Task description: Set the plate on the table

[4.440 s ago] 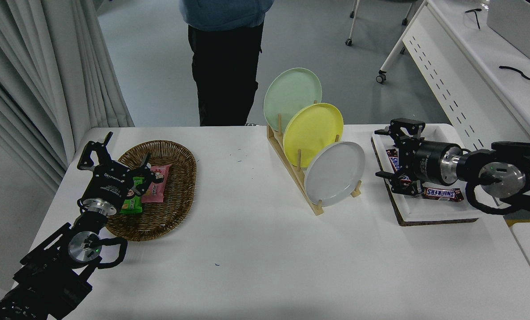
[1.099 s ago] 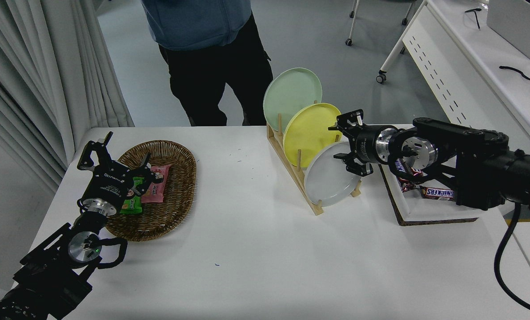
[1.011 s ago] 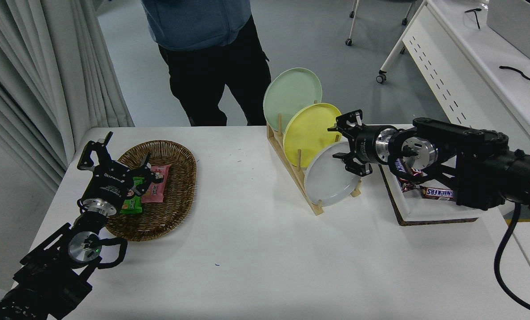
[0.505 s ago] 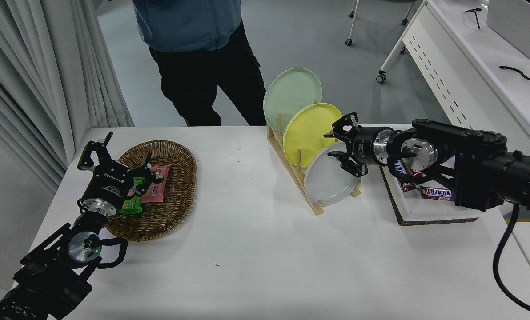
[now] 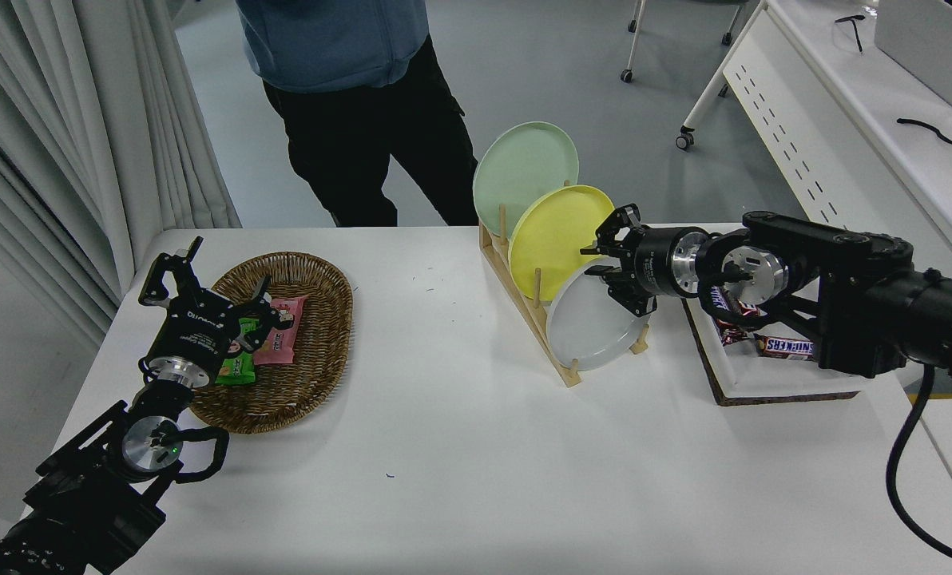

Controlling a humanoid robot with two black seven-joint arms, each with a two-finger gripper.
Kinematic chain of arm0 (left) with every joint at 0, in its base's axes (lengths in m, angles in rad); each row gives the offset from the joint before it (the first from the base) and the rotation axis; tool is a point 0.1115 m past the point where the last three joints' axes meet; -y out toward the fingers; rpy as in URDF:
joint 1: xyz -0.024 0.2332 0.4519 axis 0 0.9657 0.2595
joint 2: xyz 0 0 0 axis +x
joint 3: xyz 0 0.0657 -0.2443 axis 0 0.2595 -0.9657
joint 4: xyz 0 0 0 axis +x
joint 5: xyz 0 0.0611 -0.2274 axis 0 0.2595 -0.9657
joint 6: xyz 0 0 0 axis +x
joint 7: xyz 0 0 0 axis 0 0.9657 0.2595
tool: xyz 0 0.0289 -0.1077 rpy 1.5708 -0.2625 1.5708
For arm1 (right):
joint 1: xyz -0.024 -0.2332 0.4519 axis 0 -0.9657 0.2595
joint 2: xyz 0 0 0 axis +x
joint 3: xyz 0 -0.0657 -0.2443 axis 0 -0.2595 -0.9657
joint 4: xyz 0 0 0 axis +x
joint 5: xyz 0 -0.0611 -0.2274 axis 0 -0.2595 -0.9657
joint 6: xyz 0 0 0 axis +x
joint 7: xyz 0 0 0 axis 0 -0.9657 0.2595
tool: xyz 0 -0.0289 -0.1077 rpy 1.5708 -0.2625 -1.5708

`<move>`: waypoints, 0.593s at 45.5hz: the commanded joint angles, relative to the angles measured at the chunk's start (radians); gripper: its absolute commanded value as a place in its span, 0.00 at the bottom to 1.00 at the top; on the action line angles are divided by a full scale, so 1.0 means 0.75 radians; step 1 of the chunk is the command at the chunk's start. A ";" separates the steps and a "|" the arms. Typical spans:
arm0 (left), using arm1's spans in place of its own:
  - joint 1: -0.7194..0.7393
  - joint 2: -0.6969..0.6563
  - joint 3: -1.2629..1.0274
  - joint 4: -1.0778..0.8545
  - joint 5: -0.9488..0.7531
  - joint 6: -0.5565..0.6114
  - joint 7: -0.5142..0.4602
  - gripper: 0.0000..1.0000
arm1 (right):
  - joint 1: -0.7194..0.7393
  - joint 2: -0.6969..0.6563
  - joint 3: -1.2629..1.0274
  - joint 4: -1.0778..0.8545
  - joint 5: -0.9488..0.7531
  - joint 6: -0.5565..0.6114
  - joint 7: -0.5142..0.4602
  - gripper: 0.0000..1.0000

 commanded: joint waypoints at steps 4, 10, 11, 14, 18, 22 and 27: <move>0.000 0.000 -0.001 -0.001 0.000 0.000 0.000 1.00 | 0.002 -0.005 0.019 -0.001 0.000 0.004 -0.039 0.16; 0.000 0.000 0.001 -0.001 -0.002 0.000 0.000 1.00 | 0.002 -0.011 0.027 -0.001 0.000 0.004 -0.041 0.15; 0.000 0.000 -0.001 0.001 0.000 0.000 0.000 1.00 | 0.000 -0.013 0.031 -0.001 0.000 0.004 -0.041 0.15; 0.000 0.000 0.001 -0.001 0.000 0.000 0.000 1.00 | 0.000 -0.017 0.043 -0.001 0.000 0.004 -0.041 0.14; 0.000 0.000 0.001 -0.001 0.000 0.000 0.000 1.00 | 0.000 -0.017 0.048 -0.003 0.000 0.004 -0.041 0.14; 0.000 0.000 0.001 0.001 0.000 0.000 0.000 1.00 | 0.000 -0.017 0.050 -0.003 0.000 0.004 -0.041 0.12; 0.000 0.000 0.001 -0.001 0.000 0.000 0.000 1.00 | -0.002 -0.017 0.048 -0.005 0.000 0.004 -0.041 0.09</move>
